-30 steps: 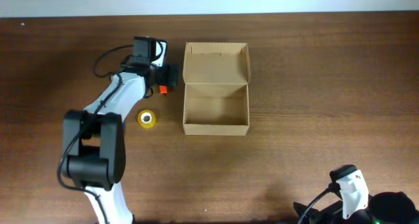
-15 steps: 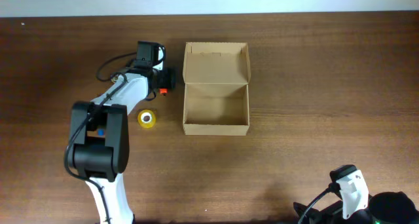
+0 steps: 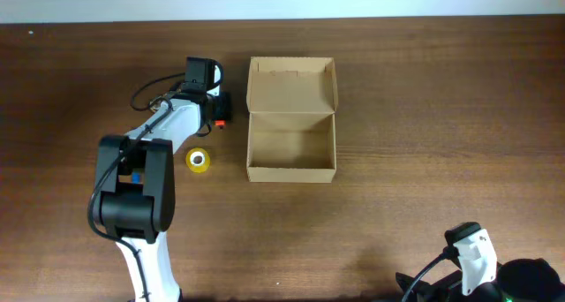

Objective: Pack container
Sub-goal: 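Grasp the red lighter with the left gripper and lift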

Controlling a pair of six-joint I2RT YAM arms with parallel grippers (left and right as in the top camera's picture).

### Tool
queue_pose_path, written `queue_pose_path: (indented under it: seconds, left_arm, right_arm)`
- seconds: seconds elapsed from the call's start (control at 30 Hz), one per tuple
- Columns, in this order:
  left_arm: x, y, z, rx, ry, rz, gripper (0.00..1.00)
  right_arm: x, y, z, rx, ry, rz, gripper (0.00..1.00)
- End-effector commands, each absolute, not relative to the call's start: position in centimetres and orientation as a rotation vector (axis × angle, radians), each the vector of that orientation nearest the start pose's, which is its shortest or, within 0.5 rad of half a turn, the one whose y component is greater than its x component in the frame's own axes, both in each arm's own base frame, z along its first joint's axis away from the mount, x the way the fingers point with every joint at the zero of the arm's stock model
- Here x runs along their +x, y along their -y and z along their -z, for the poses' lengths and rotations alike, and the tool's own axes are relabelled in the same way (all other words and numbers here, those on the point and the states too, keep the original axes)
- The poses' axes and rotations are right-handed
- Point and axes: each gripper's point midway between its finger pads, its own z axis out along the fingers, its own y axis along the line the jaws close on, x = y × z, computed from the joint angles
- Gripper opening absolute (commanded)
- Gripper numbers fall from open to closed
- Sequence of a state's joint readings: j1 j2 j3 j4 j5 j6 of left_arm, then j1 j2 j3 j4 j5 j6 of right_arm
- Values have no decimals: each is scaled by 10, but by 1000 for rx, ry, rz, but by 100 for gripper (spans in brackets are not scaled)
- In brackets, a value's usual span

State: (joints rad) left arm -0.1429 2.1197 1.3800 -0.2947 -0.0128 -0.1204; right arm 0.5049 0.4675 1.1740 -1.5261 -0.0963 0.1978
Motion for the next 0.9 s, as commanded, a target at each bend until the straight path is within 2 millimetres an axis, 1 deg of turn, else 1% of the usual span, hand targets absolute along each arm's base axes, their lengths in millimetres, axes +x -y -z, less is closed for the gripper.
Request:
queue_pose_path:
  seconds: [0.0,0.07,0.13,0.3,0.4,0.5,0.57,0.67,0.77,0.87]
  left_arm:
    - [505,66,-8,4,-2600,66,34]
    - [504,66,-8,4,-2603,65,32]
    - [504,66,-8,4,-2603,65,25]
    - [505,66,-9,4,-2600,65,14]
    - [508,65,-15,1,-2599,53,11]
    - [512,55,-25,-18,-2604,-25,3]
    - [515,48,-36,-33,-2607,-84,2]
    - [521,47,-56,-36,-2609,-100,2]
    - [526,48,-86,-21,-2607,-103,2]
    - [526,49,-117,-19,-2595,-98,2]
  right_arm:
    - [78,-63,-257,-434,-2394,-445,99]
    - [78,-63,-257,-434,-2394,-445,99]
    - [78,-63,-257,-434,-2394,-445,99]
    - [78,-63,-257,-434,-2394,-445,99]
    - [78,-63,-257,-434,-2394,-445,99]
    - [78,-63,-257,-434,-2394,-445,99]
    - [78,-63,-257,-434,-2394,-445,99]
    - [78,-63,-257,-434,-2394,-445,99]
    - [78,-63,-257,-434,-2394,-445,99]
    - [78,-63,-257,-434,-2394,-445,99]
